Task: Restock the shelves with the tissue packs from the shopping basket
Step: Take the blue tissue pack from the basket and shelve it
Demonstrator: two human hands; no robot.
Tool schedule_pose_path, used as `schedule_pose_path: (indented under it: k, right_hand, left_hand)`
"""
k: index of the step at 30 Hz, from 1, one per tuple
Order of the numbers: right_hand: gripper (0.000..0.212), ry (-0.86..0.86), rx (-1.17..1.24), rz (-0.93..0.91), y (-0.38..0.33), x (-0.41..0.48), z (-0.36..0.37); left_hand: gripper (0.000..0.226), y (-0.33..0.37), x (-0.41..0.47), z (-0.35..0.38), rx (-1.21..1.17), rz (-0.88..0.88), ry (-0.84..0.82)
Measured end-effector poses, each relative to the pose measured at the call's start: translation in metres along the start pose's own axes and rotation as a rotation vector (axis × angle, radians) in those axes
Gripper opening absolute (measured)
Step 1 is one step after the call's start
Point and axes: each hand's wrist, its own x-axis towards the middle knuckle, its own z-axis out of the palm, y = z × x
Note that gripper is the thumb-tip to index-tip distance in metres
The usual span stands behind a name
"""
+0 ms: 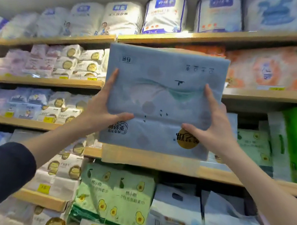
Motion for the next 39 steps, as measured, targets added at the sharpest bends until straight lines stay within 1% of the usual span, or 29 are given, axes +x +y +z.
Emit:
schedule_pose_path:
  k: [3,6,9,13,16,19,24,27,30,34,37,39]
  right_hand:
    - [0.101,0.047,0.004,-0.059,0.013,0.025,0.017]
    - [0.099,0.064,-0.022,-0.101,0.023,0.045,0.035]
    - [0.099,0.071,-0.078,-0.134,0.031,0.06,0.055]
    - [0.1,0.082,-0.123,-0.127,0.043,0.071,0.086]
    - [0.102,0.079,-0.125,-0.098,0.058,0.075,0.111]
    - [0.104,0.054,-0.131,-0.065,0.075,0.082,0.131]
    - [0.108,0.018,-0.228,0.029,0.099,0.087,0.155]
    - [0.105,-0.031,-0.267,0.023,0.111,0.081,0.166]
    - [0.105,-0.045,-0.279,0.02,0.121,0.071,0.177]
    - [0.107,-0.053,-0.301,0.066,0.135,0.056,0.194]
    - [0.112,-0.111,-0.311,0.125,0.145,0.049,0.203]
    - [0.112,-0.151,-0.361,0.149,0.152,0.051,0.206]
  left_hand:
    - [0.116,-0.021,0.023,0.0,0.043,0.029,0.091]
    - [0.119,-0.046,0.042,0.001,0.11,0.062,0.145]
    - [0.119,-0.073,0.055,0.0,0.15,0.08,0.165]
    - [0.118,-0.109,0.065,0.004,0.157,0.136,0.177]
    - [0.118,-0.139,0.071,0.011,0.17,0.109,0.186]
    - [0.119,-0.17,0.08,0.02,0.106,0.084,0.144]
    - [0.124,-0.218,0.089,0.041,0.121,0.04,0.077]
    - [0.124,-0.245,0.086,0.049,0.133,0.067,0.077]
    - [0.123,-0.256,0.08,0.052,0.151,0.109,0.088]
    - [0.128,-0.272,0.072,0.057,0.135,0.113,0.035]
    - [0.128,-0.289,0.065,0.066,0.126,0.044,-0.07]
    - [0.129,-0.295,0.063,0.072,0.156,-0.033,-0.116]
